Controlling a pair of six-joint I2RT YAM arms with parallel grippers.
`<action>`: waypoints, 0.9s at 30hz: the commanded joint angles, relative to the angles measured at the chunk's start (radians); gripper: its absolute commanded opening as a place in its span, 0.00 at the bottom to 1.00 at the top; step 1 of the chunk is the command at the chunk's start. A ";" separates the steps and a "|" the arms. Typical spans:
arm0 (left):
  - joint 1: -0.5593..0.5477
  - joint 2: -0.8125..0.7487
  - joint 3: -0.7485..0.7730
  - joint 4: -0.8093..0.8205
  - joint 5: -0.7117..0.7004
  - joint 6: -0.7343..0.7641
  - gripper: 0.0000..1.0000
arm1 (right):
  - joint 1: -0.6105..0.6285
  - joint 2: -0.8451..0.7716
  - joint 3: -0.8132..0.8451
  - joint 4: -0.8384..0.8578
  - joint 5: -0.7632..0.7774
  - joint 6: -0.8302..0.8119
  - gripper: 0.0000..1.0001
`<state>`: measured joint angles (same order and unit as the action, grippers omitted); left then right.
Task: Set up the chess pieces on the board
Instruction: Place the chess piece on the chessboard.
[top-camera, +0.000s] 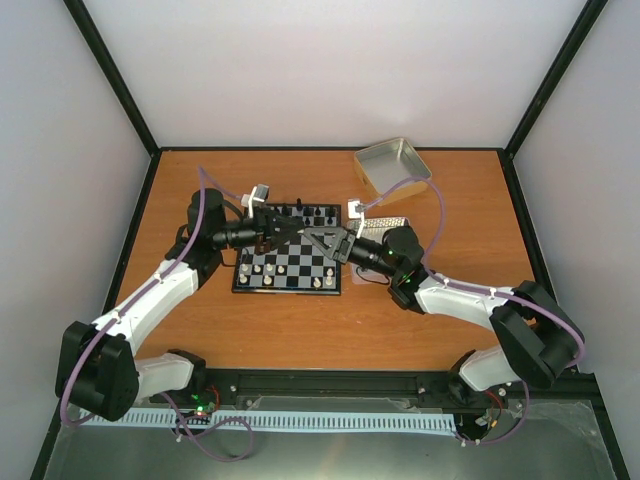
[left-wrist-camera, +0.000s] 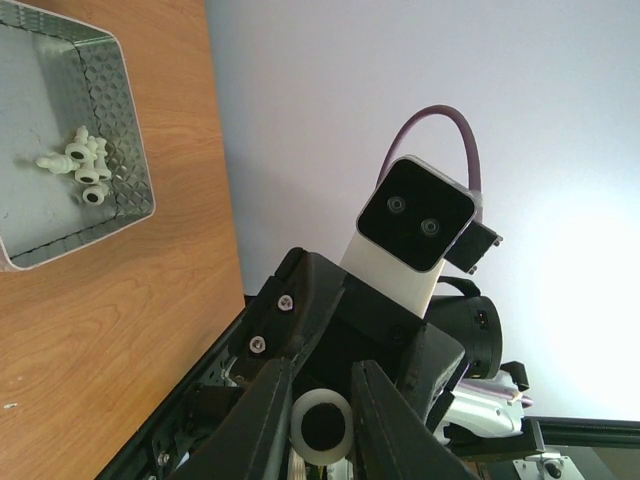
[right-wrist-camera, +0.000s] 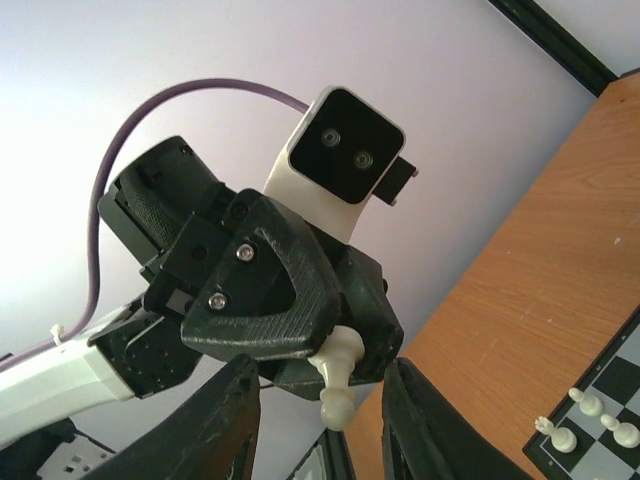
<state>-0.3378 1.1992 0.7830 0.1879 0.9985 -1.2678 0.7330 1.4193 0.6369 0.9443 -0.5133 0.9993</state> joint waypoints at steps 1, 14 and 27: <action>-0.002 -0.008 -0.002 0.043 0.010 -0.013 0.11 | 0.018 0.010 0.016 0.004 -0.030 -0.011 0.33; -0.002 -0.008 -0.013 0.021 -0.006 0.025 0.15 | 0.023 0.007 0.022 -0.030 0.033 -0.005 0.08; 0.020 -0.067 0.062 -0.426 -0.412 0.465 0.60 | 0.025 -0.043 0.236 -0.841 0.226 -0.316 0.03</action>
<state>-0.3302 1.1721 0.7811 -0.0250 0.8349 -1.0145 0.7486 1.3518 0.7181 0.5270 -0.3733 0.8570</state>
